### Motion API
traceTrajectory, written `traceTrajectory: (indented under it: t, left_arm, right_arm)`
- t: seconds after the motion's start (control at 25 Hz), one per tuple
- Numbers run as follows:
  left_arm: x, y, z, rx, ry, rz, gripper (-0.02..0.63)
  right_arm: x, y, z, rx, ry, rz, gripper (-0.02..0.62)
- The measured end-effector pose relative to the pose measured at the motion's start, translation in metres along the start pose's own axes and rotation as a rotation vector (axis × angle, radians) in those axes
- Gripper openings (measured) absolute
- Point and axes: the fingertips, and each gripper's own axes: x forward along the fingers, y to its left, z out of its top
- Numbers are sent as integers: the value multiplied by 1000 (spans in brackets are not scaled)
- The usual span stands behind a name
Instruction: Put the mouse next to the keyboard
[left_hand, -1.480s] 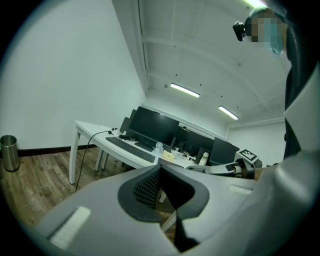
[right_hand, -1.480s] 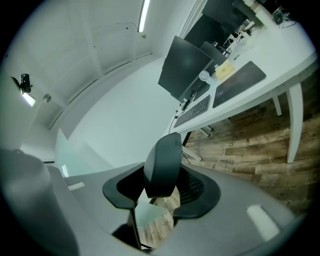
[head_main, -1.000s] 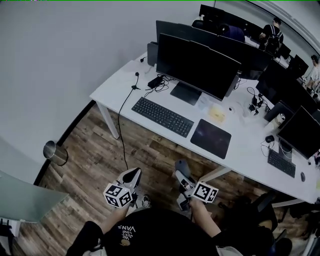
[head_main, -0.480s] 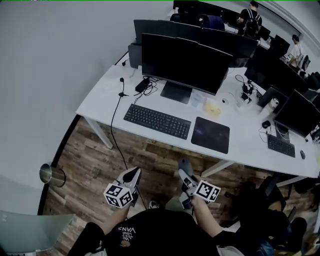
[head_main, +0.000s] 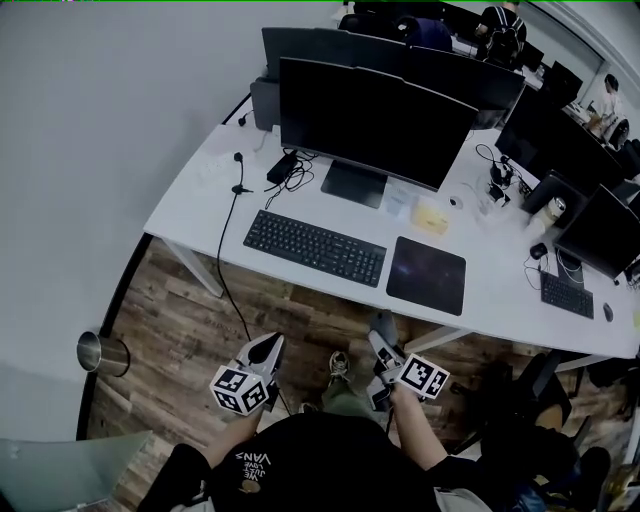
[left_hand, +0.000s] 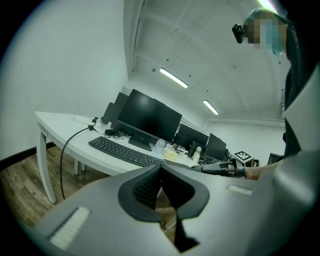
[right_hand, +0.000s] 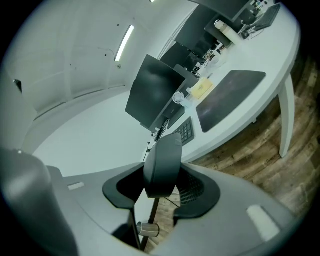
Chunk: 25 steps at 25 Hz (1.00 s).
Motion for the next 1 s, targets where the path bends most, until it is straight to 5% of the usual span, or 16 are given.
traceTrajectory:
  t: [1.0]
  left_arm:
    - [185, 34, 63, 8, -17, 45, 2]
  right_arm:
    - [121, -103, 159, -41, 59, -143, 184]
